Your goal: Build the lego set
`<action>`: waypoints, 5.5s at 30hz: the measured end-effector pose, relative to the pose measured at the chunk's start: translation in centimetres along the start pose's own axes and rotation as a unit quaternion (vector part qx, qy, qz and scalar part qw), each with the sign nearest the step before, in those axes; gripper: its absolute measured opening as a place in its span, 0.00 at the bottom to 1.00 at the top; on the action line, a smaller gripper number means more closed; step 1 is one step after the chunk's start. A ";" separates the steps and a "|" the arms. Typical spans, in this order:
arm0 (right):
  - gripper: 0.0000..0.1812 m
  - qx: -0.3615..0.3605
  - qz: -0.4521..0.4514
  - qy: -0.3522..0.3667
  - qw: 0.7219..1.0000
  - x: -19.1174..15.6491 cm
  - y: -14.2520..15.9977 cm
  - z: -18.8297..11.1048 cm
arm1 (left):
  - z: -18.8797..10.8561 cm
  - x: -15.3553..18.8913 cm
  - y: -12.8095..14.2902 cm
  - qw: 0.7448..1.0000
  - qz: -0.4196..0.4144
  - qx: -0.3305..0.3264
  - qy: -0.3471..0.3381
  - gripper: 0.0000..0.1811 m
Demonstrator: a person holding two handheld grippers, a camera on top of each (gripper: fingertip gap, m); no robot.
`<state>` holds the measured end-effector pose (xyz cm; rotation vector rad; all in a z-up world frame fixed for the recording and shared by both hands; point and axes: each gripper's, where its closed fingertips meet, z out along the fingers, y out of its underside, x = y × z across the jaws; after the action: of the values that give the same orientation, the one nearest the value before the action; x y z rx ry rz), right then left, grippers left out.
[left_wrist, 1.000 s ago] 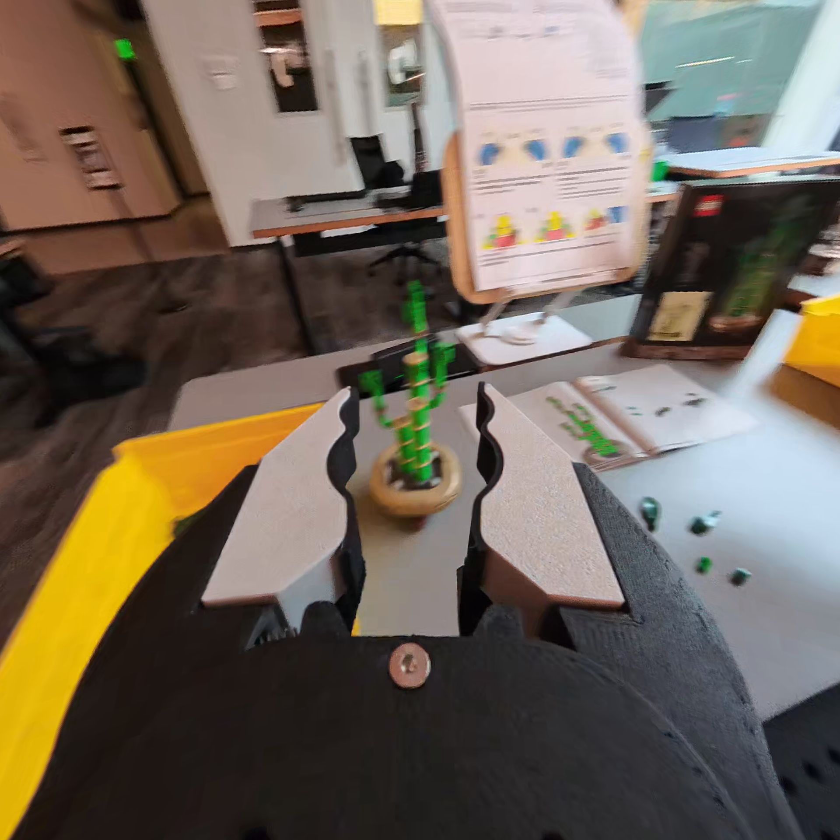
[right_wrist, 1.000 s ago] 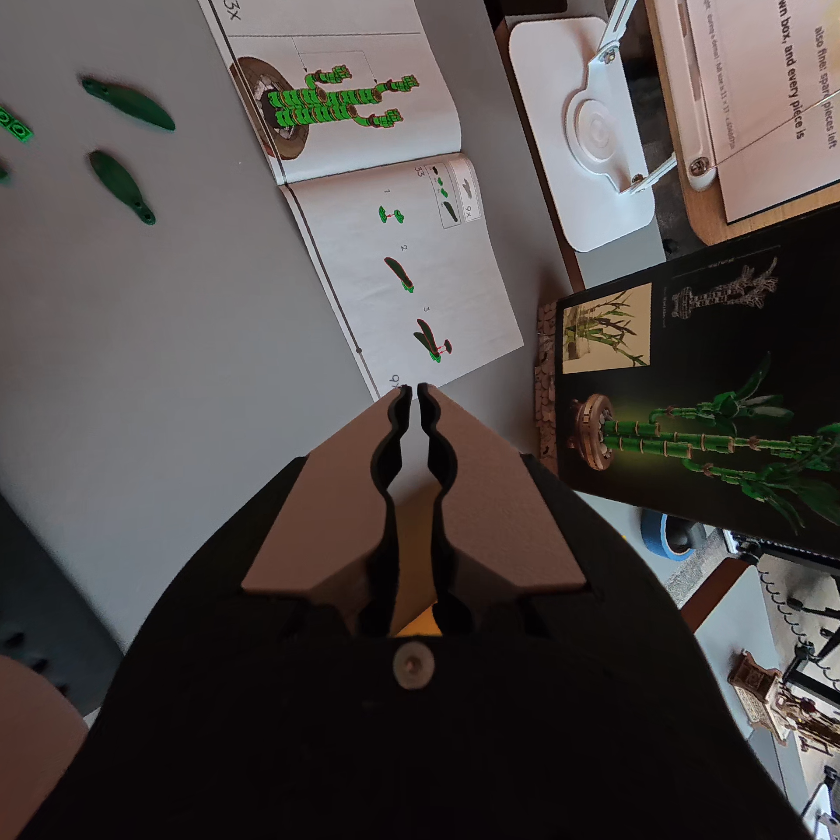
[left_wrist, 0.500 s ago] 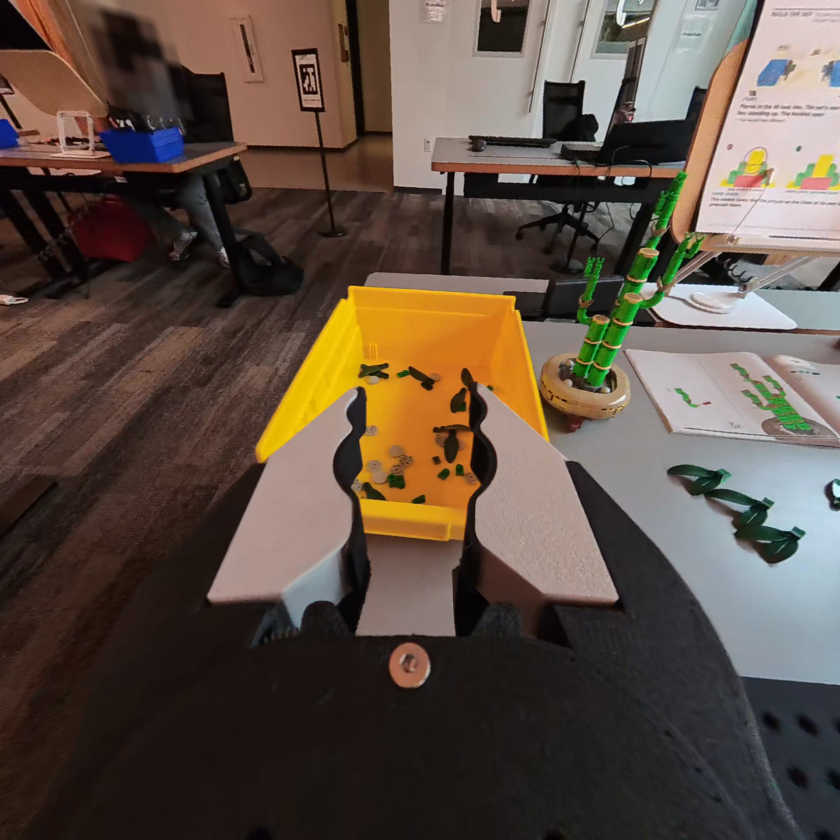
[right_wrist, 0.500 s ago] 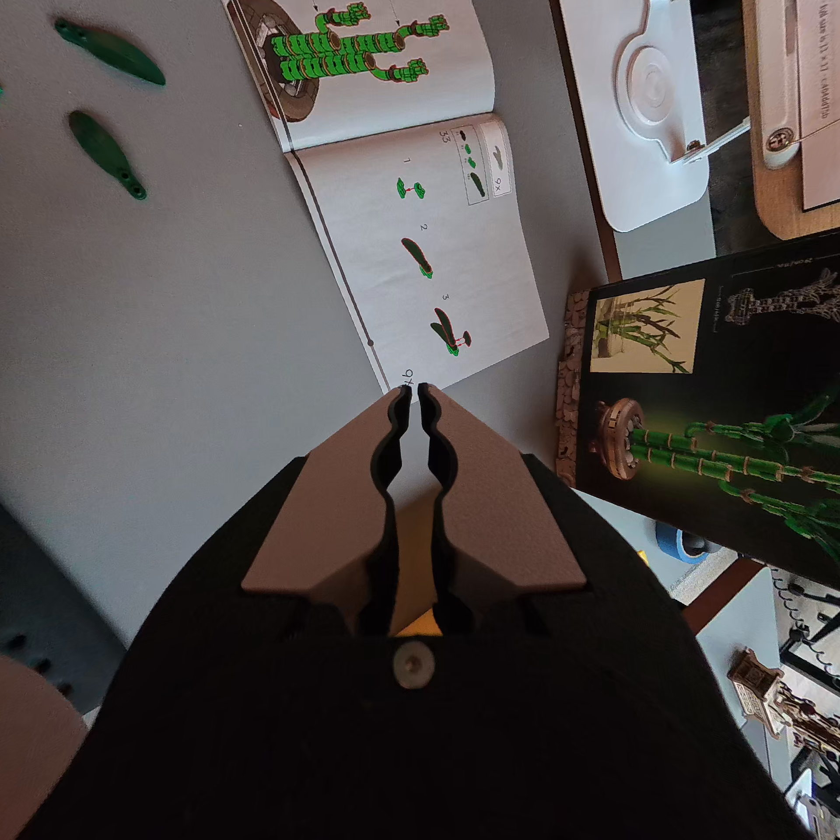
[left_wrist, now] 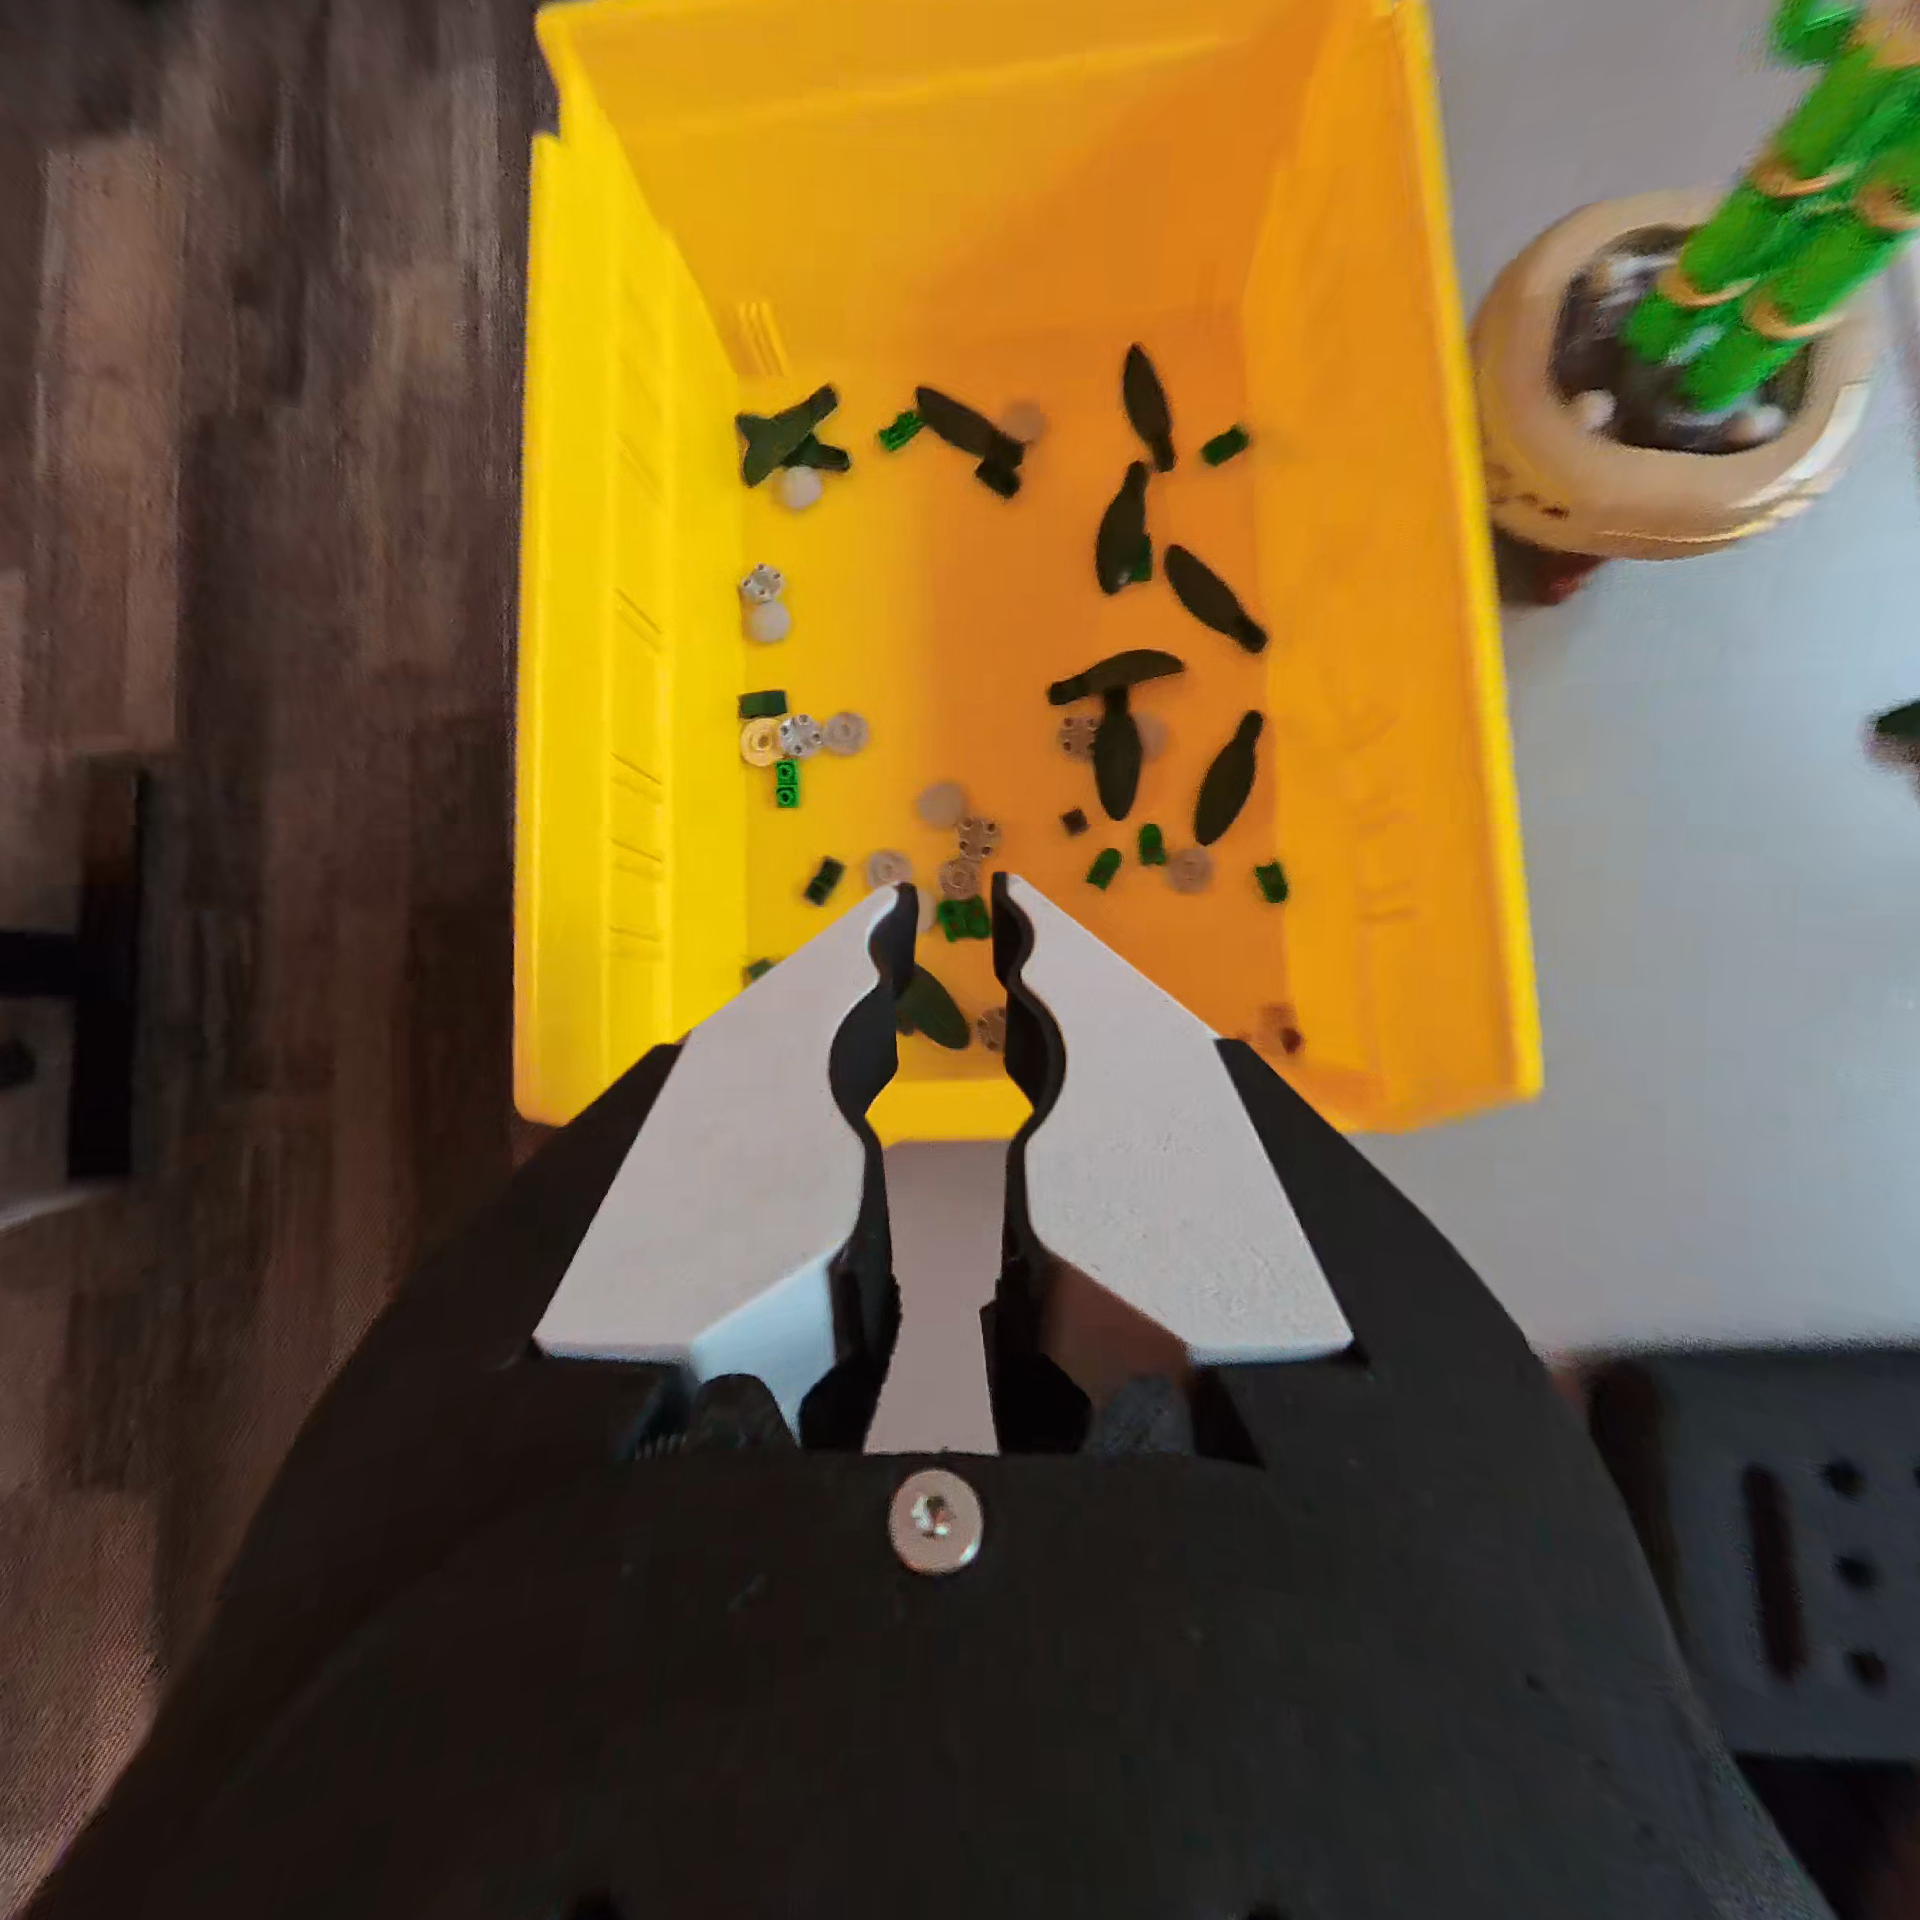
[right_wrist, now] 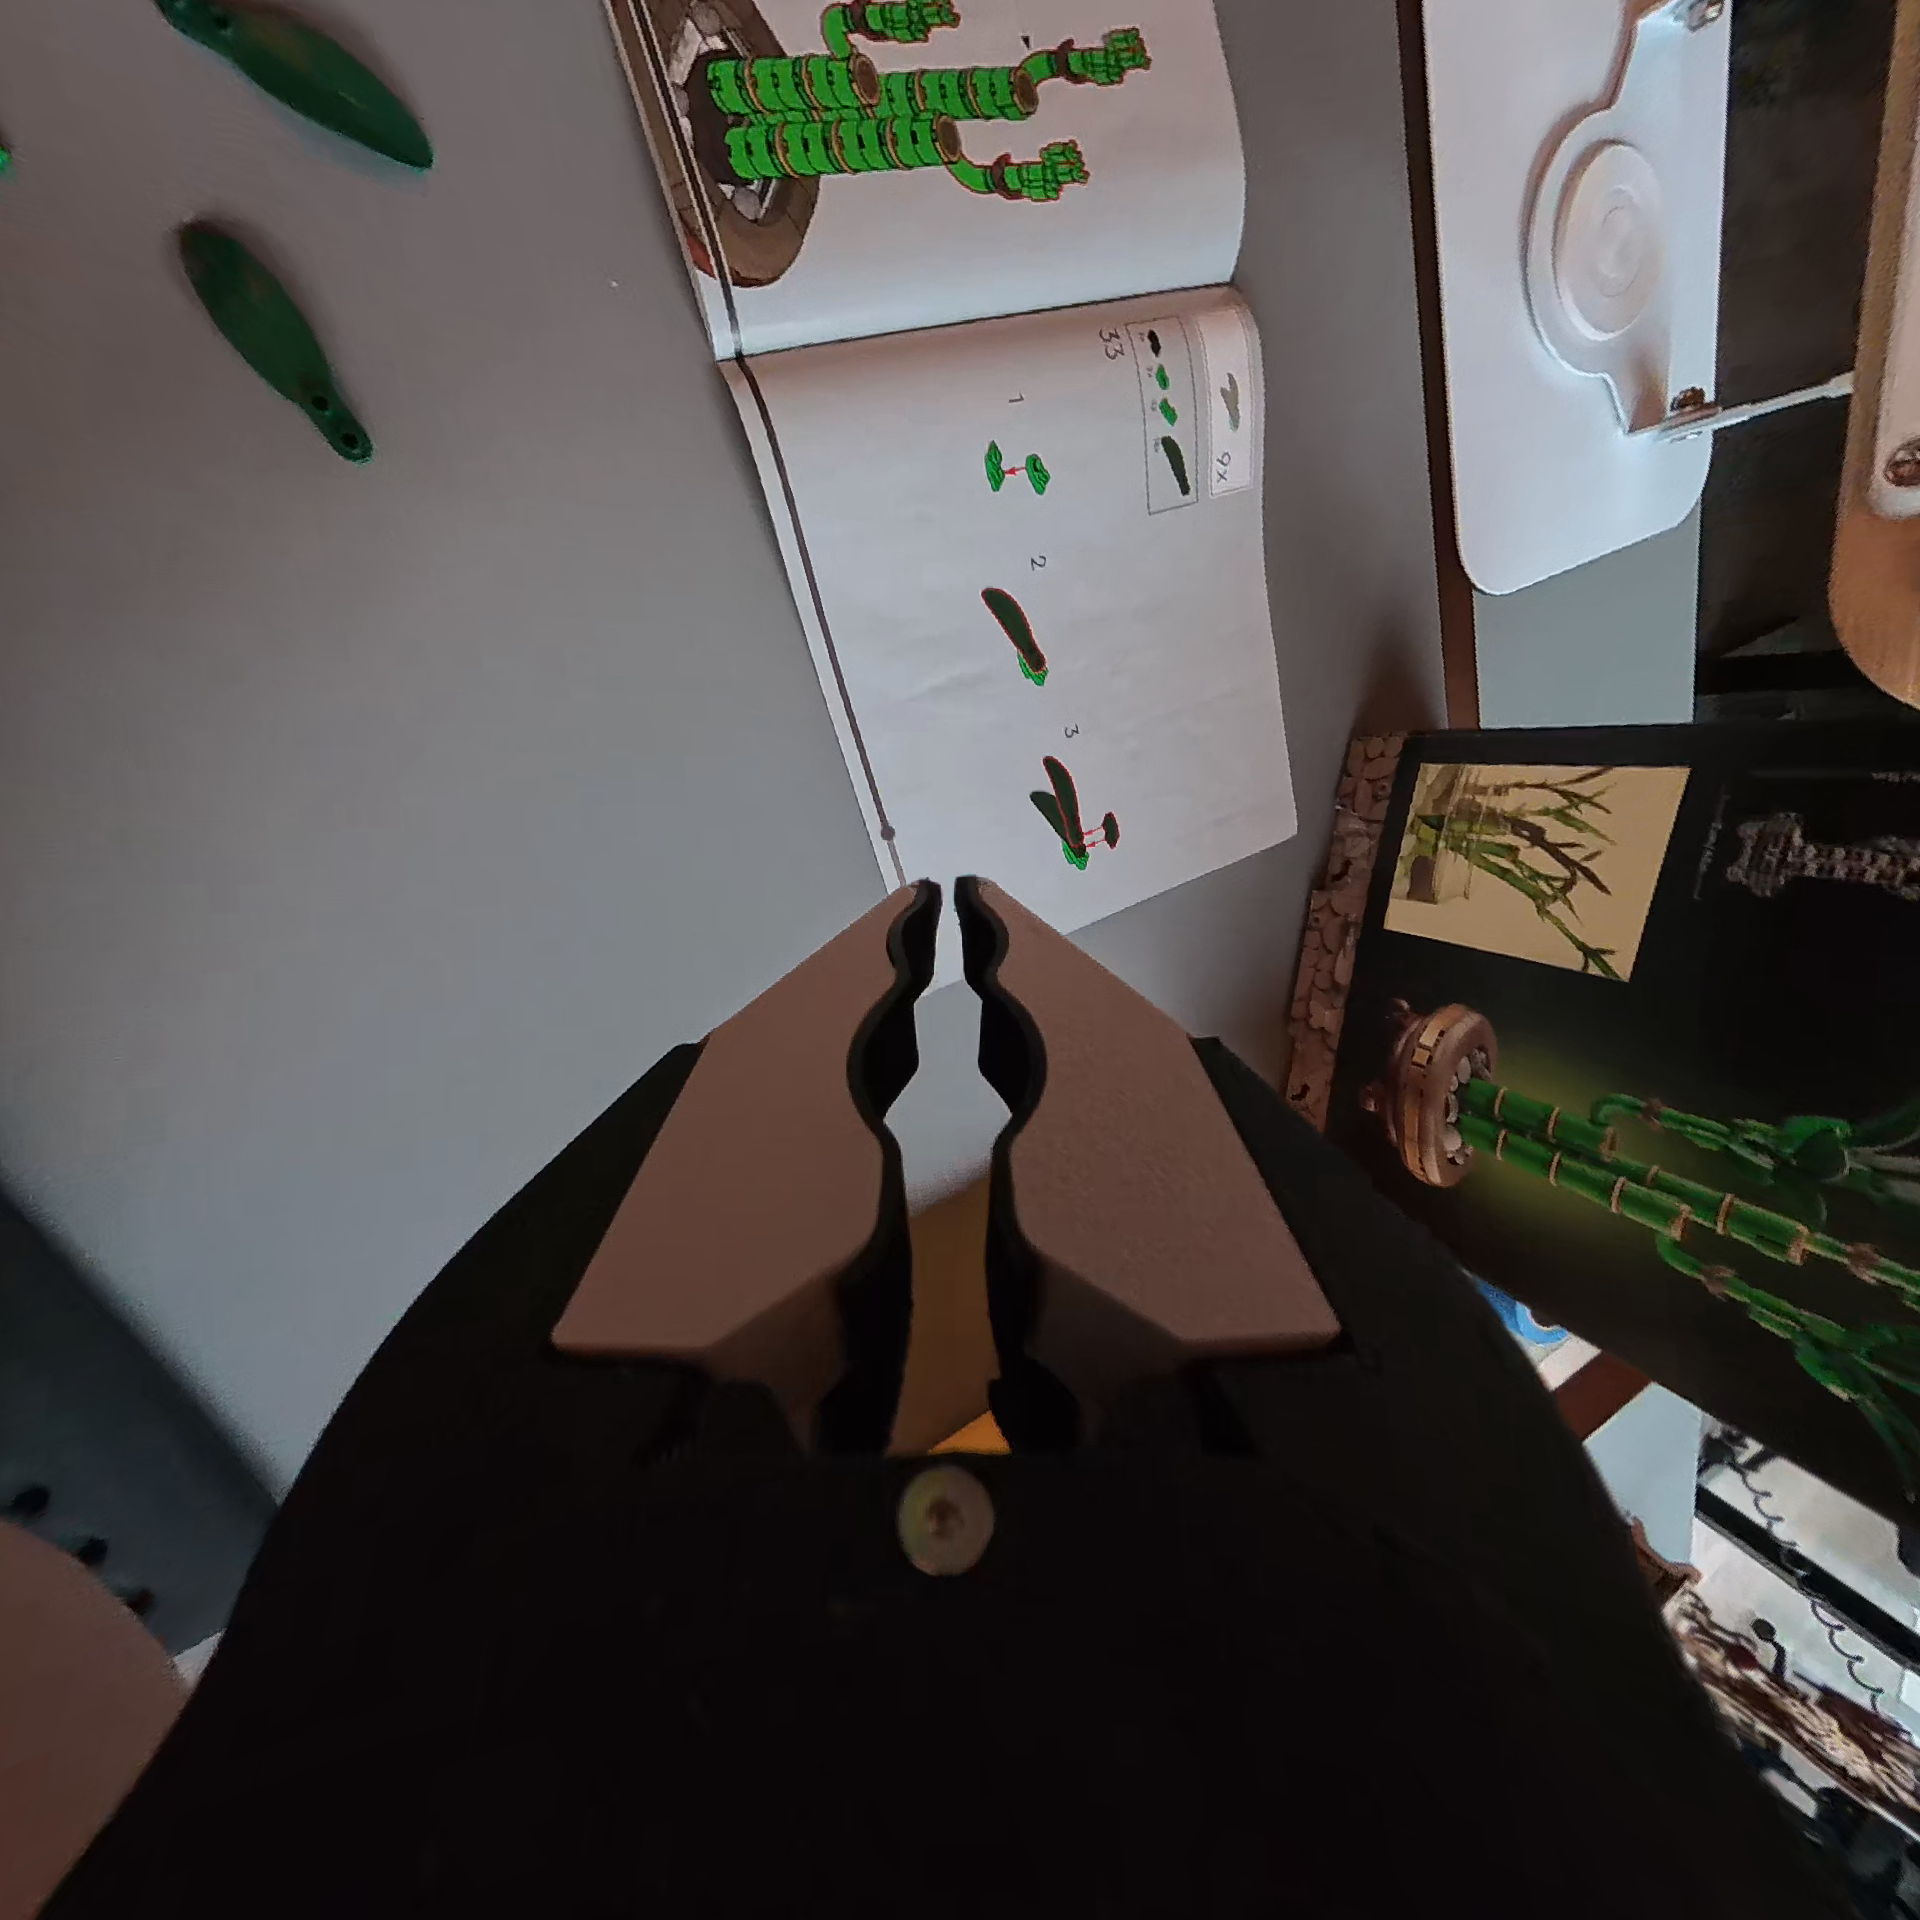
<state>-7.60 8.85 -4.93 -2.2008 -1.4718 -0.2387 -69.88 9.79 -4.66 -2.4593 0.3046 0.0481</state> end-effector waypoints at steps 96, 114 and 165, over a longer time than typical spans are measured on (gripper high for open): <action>0.02 0.008 -0.021 0.021 1.000 -2.3 -7.6 -0.8 | 9.6 0.8 6.5 0.882 0.020 -0.445 0.154 0.04; 0.01 0.012 -0.019 0.020 1.000 -2.4 -7.3 -1.3 | 8.7 0.5 6.6 0.879 0.064 -0.447 0.155 0.03; 0.00 0.296 0.192 0.083 0.932 3.5 5.3 -10.2 | 4.3 53.4 3.9 0.800 0.500 -0.284 0.172 0.23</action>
<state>-0.21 5.28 3.78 -1.8540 -0.8450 0.1372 -18.64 -1.55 -16.32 -2.5330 1.9685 0.1569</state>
